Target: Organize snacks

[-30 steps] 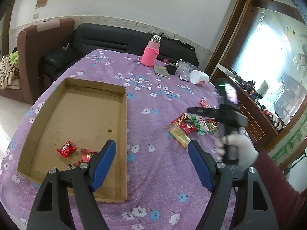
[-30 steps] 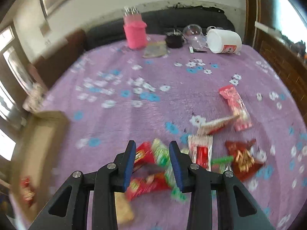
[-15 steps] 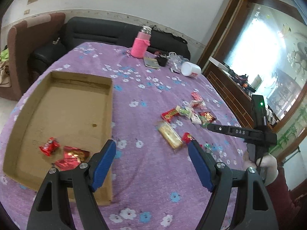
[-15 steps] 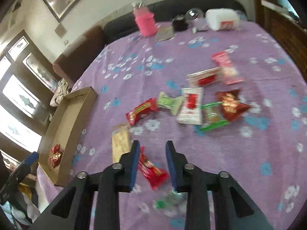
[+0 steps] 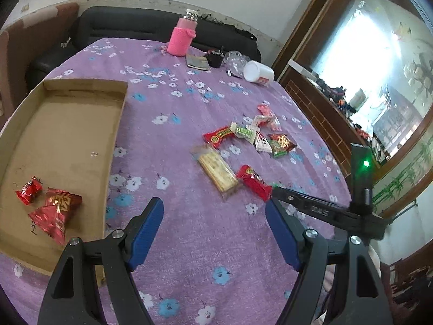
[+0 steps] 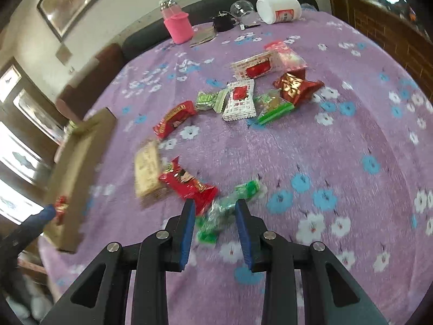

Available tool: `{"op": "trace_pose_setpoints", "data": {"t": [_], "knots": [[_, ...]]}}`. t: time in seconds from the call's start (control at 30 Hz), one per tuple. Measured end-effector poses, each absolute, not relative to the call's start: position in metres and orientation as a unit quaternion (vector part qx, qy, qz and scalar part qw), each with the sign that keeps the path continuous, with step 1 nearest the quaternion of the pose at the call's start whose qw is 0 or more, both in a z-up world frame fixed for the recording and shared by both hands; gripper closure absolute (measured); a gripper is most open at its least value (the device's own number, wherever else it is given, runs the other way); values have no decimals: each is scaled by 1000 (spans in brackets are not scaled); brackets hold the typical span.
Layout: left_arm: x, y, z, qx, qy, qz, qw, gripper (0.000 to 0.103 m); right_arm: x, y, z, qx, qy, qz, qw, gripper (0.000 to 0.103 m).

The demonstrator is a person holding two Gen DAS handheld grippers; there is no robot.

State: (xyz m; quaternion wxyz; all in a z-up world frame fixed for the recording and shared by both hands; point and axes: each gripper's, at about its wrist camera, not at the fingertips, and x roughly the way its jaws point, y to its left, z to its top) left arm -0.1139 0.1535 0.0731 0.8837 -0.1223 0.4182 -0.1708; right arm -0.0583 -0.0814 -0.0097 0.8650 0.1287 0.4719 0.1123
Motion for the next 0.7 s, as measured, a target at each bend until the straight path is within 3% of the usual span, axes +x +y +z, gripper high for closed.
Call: {"op": "trace_pose_setpoints", "data": {"t": [0.1, 0.27, 0.7], "knots": [[-112, 145, 74, -103, 417, -173, 887, 26, -57, -76, -15, 102, 464, 111, 873, 78], [-98, 117, 72, -70, 423, -189, 883, 26, -58, -99, -15, 106, 450, 81, 883, 79], [-36, 12, 18, -6, 473, -217, 854, 27, -67, -177, -23, 247, 396, 64, 882, 79]]}}
